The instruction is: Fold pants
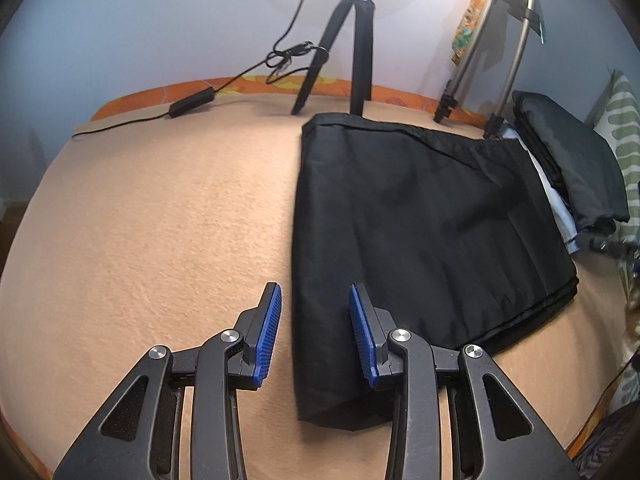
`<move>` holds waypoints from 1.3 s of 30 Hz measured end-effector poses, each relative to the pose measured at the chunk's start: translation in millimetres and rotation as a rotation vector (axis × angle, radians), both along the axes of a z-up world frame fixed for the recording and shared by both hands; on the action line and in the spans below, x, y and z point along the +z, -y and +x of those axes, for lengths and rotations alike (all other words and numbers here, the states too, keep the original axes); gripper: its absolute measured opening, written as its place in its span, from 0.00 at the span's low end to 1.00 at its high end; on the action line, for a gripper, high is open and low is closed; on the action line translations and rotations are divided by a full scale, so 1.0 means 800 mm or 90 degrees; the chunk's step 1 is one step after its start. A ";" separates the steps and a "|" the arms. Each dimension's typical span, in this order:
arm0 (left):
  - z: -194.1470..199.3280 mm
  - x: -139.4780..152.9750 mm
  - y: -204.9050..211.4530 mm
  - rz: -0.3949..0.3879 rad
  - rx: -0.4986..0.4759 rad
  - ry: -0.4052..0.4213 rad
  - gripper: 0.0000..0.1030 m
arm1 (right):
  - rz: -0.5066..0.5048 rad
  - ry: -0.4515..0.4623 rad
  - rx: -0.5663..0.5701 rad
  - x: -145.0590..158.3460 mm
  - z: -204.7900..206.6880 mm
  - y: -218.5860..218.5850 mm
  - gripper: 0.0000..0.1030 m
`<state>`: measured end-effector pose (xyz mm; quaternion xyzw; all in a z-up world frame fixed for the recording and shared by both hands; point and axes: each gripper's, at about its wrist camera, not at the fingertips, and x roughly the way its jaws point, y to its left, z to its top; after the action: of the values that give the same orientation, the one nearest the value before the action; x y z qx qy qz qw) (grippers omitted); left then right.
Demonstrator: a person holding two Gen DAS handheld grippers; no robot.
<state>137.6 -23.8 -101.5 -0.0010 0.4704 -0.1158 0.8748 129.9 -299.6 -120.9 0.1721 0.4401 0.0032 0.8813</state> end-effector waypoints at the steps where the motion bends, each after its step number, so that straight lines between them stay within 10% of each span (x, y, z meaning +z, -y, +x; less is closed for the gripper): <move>1: 0.000 0.000 0.001 0.002 -0.002 0.000 0.33 | 0.002 -0.012 -0.004 -0.009 -0.001 0.001 0.45; 8: 0.000 -0.005 -0.003 0.003 0.000 -0.010 0.33 | 0.081 -0.026 -0.026 -0.028 -0.006 0.028 0.41; 25: 0.002 -0.010 -0.006 -0.001 0.008 -0.015 0.33 | 0.048 -0.045 0.002 -0.041 -0.002 0.007 0.36; 30: 0.002 -0.006 -0.009 -0.007 0.014 -0.012 0.33 | 0.055 -0.025 -0.004 -0.039 -0.006 0.006 0.02; 39: -0.002 -0.006 -0.029 -0.024 0.039 -0.004 0.46 | -0.032 -0.022 -0.014 -0.033 -0.034 0.005 0.01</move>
<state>136.3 -0.6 -106.6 -0.0321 0.4706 -0.0981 0.8763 102.9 -303.5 -147.0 0.1548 0.4530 -0.0204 0.8777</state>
